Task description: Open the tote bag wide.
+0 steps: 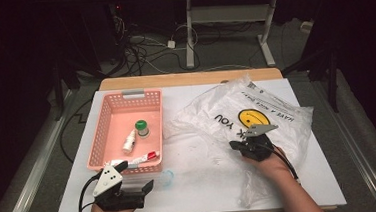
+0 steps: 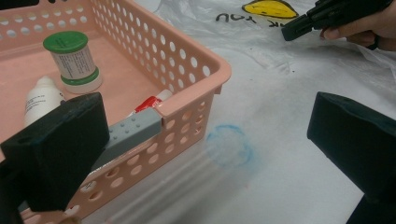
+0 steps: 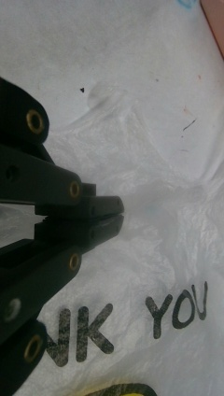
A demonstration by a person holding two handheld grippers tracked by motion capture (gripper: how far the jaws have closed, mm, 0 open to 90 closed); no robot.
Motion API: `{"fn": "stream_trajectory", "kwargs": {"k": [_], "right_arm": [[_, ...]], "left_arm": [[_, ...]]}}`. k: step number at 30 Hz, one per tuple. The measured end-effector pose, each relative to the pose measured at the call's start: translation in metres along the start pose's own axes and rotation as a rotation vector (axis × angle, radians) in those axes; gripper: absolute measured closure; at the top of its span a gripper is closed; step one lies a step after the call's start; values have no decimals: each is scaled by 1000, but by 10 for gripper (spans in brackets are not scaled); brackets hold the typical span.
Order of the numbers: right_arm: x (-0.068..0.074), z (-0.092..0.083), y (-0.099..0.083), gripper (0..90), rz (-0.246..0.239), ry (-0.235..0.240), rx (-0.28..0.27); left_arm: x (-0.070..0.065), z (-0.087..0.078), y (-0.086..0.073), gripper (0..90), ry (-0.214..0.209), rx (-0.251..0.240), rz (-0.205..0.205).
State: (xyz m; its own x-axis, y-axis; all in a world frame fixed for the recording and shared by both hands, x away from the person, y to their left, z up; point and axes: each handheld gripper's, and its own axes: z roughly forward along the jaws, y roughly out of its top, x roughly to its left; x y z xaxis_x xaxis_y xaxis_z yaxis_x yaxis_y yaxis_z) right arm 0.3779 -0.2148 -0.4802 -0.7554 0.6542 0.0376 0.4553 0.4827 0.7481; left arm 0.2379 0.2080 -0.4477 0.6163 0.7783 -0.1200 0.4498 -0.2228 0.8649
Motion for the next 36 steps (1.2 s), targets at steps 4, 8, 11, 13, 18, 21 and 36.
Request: {"fn": "stream_trajectory", "kwargs": {"k": [4,8,11,13,18,21,36], "right_arm": [[0,-2,1,900,-1,-3,-19],[0,-4,1,900,0,-8,-31],[0,-4,2,900,1,-7,-37],[-1,-5,2,900,5,-5,-42],[-2,-10,4,900,11,-1,-76],[-3,-15,5,900,11,-4,-107],[-7,-38,10,900,47,-39,-232]], "left_arm": [[0,0,0,0,0,0,0],[0,0,0,0,-1,1,1],[0,1,0,0,-2,2,1],[0,0,0,0,-2,1,1],[1,0,0,0,-1,0,0],[1,0,0,0,-1,-2,-1],[1,0,0,0,2,-1,-2]]}}
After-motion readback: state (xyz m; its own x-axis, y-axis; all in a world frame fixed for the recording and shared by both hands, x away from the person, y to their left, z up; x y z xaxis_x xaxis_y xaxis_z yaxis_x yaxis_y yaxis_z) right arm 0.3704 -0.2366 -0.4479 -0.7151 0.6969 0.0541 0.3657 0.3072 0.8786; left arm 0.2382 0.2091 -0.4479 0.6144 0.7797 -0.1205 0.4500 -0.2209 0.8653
